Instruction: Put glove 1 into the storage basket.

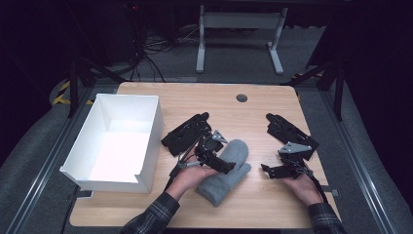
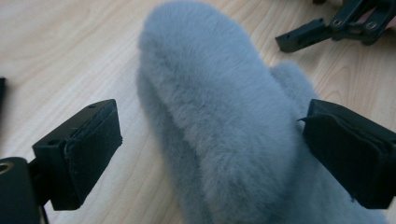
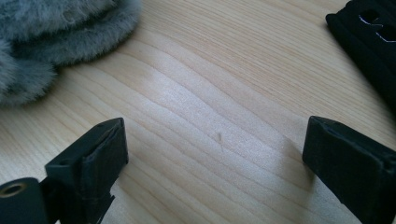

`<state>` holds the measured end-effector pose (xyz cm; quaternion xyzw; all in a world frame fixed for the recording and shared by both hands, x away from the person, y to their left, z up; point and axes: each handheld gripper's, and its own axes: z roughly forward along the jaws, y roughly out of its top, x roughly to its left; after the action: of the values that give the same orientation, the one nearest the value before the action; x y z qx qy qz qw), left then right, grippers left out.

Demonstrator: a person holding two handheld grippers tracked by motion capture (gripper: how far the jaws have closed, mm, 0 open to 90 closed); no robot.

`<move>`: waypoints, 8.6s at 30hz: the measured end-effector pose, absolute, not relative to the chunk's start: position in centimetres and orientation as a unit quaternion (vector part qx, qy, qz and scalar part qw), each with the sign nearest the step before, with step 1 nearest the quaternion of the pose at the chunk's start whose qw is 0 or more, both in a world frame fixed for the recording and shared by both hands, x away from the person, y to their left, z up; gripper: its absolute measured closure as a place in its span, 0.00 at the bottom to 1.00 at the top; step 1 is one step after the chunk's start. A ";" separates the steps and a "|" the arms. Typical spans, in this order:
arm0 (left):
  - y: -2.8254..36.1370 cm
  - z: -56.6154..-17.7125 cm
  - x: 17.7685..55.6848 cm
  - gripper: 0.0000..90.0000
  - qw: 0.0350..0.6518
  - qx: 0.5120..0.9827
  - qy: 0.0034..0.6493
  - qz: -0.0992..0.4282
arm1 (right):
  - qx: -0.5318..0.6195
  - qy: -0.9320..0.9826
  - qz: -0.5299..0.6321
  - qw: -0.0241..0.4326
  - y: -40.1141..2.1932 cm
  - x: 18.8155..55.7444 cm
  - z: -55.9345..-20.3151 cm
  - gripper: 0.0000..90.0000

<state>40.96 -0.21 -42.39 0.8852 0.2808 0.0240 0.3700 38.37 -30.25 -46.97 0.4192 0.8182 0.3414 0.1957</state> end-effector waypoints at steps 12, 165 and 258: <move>0.4 -45.3 41.9 0.01 0.362 0.886 0.288 -0.018 | 0.419 0.818 0.341 0.195 -30.3 38.4 -47.0 0.07; 29.5 -41.9 45.2 0.75 0.334 0.775 0.536 -0.008 | 0.424 0.818 0.337 0.196 -30.2 38.5 -47.0 0.04; 7.4 -37.3 40.9 0.38 0.390 0.858 0.325 0.075 | 0.421 0.820 0.334 0.194 -30.1 38.6 -47.0 0.01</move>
<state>40.87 7.43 -37.29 0.8583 0.3247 0.0746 0.3902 38.56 -30.13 -47.02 0.4213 0.8204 0.3344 0.1939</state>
